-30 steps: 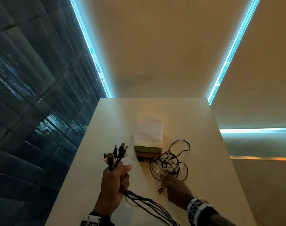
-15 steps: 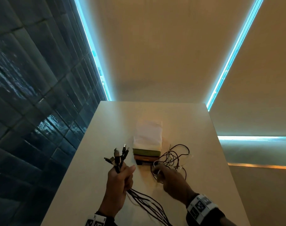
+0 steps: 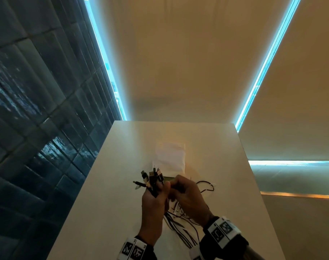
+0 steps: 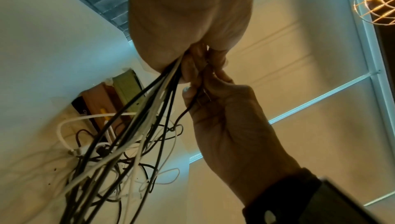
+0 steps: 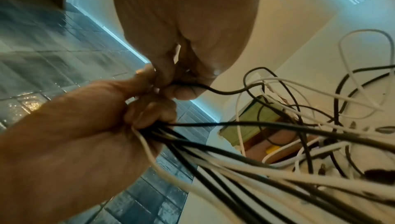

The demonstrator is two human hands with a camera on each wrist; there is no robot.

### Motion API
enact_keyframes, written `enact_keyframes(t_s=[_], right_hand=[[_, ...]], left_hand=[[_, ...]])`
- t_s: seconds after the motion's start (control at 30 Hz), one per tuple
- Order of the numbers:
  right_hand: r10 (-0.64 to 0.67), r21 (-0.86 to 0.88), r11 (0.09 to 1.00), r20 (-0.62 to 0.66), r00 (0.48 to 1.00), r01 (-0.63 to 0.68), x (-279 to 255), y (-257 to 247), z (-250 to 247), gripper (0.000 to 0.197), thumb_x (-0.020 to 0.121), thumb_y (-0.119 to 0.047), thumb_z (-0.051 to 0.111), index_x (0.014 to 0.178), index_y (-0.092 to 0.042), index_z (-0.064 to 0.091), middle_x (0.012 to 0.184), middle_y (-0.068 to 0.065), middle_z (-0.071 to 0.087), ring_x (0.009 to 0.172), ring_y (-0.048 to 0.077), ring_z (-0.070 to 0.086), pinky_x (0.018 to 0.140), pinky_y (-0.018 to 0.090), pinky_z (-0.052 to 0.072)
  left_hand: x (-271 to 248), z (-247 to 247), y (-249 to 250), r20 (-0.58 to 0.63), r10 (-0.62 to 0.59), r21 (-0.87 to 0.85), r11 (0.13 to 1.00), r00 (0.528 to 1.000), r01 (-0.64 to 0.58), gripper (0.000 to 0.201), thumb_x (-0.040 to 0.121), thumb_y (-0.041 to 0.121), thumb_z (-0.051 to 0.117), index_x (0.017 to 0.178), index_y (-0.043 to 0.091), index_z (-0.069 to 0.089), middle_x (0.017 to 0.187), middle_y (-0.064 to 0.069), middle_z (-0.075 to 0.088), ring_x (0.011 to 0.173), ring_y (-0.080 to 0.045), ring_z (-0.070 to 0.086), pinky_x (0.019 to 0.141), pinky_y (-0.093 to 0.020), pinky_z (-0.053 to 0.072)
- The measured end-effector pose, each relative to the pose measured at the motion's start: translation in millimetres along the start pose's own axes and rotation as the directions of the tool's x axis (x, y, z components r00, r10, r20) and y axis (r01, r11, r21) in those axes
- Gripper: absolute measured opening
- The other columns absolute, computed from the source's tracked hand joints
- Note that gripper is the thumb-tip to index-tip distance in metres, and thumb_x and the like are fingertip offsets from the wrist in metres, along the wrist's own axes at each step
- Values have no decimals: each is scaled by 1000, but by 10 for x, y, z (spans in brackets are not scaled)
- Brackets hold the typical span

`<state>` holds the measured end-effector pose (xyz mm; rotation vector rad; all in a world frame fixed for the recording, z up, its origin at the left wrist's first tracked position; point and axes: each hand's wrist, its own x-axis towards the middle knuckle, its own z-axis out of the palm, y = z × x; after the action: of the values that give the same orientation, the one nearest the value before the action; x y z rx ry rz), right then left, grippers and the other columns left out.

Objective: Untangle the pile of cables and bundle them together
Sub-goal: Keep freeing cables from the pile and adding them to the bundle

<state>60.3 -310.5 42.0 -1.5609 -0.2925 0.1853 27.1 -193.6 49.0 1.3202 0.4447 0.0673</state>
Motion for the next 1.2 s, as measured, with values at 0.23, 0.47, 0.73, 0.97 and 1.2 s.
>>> enact_keyframes(t_s=[0.23, 0.47, 0.73, 0.97, 1.2], right_hand=[[64, -32, 997, -8, 998, -64, -105, 108, -162, 2, 88, -6, 66, 88, -7, 68, 79, 8, 69, 64, 13, 60, 61, 27, 49], [10, 81, 997, 62, 998, -15, -86, -55, -15, 17, 91, 0, 59, 100, -10, 70, 94, 13, 70, 77, 22, 62, 69, 29, 53], [71, -52, 996, 74, 995, -67, -149, 26, -112, 6, 88, -4, 66, 87, -8, 71, 77, 5, 70, 65, 9, 62, 61, 22, 50], [-11, -298, 952, 191, 982, 69, -143, 120, -213, 1, 86, -13, 70, 85, -13, 71, 78, -16, 64, 73, -1, 60, 69, 13, 46], [-52, -771, 589, 260, 964, 240, -70, 623, -667, 6, 86, -21, 67, 90, -25, 68, 87, -9, 66, 80, 5, 52, 68, 21, 45]], left_hand=[[18, -101, 78, 60, 10, -94, 996, 998, -4, 23, 84, 24, 66, 77, 13, 47, 51, 4, 29, 41, -10, 21, 39, -23, 21], [-22, -85, 64, 88, -17, -34, 999, 996, 20, 22, 92, 28, 59, 83, 8, 55, 55, 2, 36, 45, -10, 30, 43, -26, 25], [-54, -94, 87, 91, 32, -113, 993, 995, -21, 38, 92, 40, 49, 72, 9, 57, 53, 0, 30, 44, -12, 22, 43, -27, 19], [-38, -82, 147, -15, 37, -215, 976, 999, -39, 43, 98, 43, 41, 73, 11, 55, 62, -1, 57, 62, -17, 59, 72, -39, 48], [-100, -245, 207, 21, -55, -314, 947, 998, 59, 53, 93, 51, 43, 51, 19, 34, 50, 1, 19, 40, -11, 15, 43, -28, 13]])
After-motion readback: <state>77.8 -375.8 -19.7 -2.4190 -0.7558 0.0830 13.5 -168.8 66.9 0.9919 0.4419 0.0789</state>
